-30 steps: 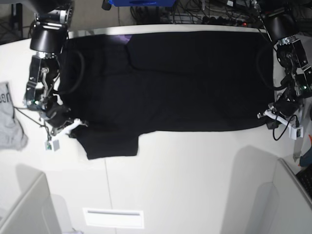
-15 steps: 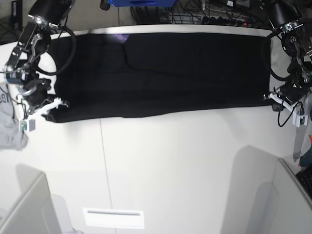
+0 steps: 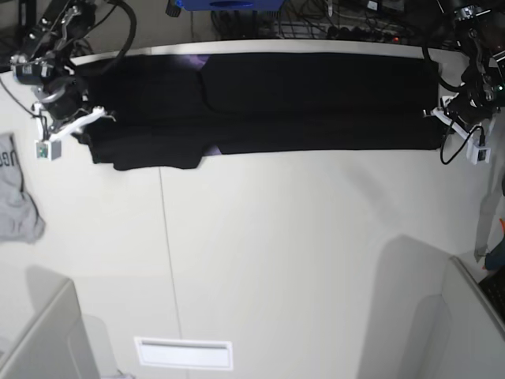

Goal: Fold the T-shirt properly
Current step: 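Fold the hem over toward the shoulders with both grippers, then pull the folded strip with both grippers to straighten it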

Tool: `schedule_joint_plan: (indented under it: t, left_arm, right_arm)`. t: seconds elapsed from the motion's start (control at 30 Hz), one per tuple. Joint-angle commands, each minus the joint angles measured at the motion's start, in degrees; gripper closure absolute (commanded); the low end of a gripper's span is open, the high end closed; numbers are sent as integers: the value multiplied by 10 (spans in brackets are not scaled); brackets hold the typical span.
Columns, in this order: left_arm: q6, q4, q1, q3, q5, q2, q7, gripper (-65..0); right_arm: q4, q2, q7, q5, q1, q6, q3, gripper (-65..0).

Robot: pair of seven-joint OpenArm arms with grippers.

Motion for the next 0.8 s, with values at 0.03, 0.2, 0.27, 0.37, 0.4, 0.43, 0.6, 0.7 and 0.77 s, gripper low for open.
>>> schedule_joint_plan:
  t: [0.03, 0.2, 0.27, 0.37, 0.4, 0.43, 0.6, 0.7, 0.77]
  left_arm:
    - [-13, 24, 14, -5, -4, -9, -9, 0]
    - [-17, 29, 37, -5, -1, -7, -9, 0]
    - [-17, 28, 46, -5, -1, -7, -9, 0]
    - [-18, 28, 54, -2, 0, -7, -9, 0]
    - [-17, 28, 56, 0, 0, -7, -9, 0]
    - [-17, 28, 57, 1, 0, -7, -9, 0]
    - [-17, 20, 58, 1, 1, -7, -9, 0]
    - [-16, 18, 58, 1, 2, 0, -9, 0]
    - [-16, 18, 58, 1, 2, 0, -9, 0]
  right_arm:
    - [11, -5, -10, 7, -3, 39, 27, 0]
    - [11, -21, -61, 6, -7, 91, 75, 0]
    - [11, -21, -56, 6, -19, 93, 78, 0]
    - [11, -21, -56, 6, -28, 93, 82, 0]
    - [11, -20, -56, 6, -33, 93, 82, 0]
    - [11, -20, -55, 6, -40, 93, 79, 0]
    - [-3, -21, -55, 3, -50, 93, 77, 0]
    - [-12, -21, -56, 3, -50, 93, 80, 0]
    - [-11, -21, -57, 3, -51, 93, 83, 0]
